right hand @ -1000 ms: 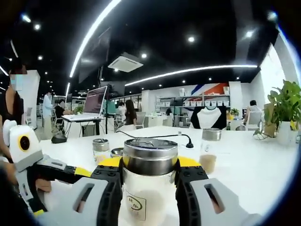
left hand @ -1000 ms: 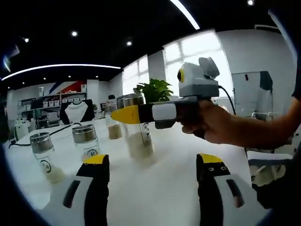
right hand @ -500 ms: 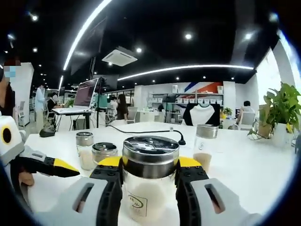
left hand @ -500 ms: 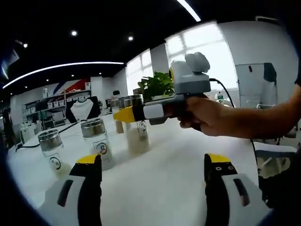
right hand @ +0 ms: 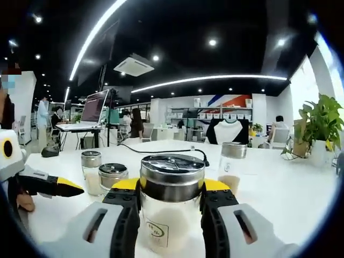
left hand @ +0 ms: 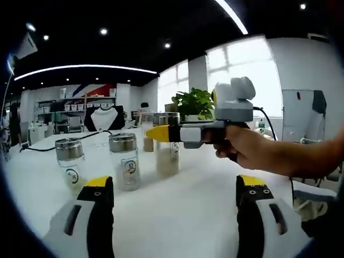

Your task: Rotate the seasoning bottle until the label or dispensing opening points toward the visible target arrow and the bottle remains upright within the marked orientation range

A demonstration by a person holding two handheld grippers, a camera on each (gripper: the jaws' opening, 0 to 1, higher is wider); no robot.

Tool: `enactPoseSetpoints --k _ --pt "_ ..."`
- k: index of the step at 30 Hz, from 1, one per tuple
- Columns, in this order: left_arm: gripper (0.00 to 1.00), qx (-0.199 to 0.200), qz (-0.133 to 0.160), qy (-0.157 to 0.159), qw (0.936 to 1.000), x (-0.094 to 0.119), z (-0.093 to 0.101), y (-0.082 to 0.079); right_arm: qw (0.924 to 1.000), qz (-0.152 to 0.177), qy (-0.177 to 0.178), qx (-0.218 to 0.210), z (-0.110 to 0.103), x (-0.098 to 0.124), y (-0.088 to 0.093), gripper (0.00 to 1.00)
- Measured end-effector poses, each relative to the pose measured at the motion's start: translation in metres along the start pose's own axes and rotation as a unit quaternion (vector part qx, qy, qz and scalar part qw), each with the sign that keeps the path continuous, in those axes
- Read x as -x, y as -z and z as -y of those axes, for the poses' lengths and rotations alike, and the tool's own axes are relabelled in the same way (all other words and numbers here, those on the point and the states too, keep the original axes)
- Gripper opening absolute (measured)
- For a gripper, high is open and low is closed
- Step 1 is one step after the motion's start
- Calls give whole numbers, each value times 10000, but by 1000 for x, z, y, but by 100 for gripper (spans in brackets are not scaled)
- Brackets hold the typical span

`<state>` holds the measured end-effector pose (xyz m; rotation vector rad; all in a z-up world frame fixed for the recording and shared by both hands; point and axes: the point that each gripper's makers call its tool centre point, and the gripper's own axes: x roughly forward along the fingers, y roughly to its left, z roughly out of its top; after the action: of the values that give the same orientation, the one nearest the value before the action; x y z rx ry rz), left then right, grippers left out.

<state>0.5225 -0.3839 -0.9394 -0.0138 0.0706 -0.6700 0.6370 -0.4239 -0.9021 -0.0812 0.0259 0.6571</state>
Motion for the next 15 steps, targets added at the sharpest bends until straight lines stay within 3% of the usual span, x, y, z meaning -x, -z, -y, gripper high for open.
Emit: enactPoseSetpoints --k 4,7,13,15 --pt "100 110 52 -115 9999 1 -4 -1 10000 -21 -17 -17 0 0 1 41" --pt "100 151 61 -118 9998 0 -4 -1 9991 61 -401 80 -6 -3 1 42" --pt "100 -99 -93 -115 9998 -2 0 4 9992 -47 -295 275 -9 -4 3 45" --pt "100 -166 -141 -119 9997 -2 1 6 9990 -166 -113 402 -4 -3 6 43"
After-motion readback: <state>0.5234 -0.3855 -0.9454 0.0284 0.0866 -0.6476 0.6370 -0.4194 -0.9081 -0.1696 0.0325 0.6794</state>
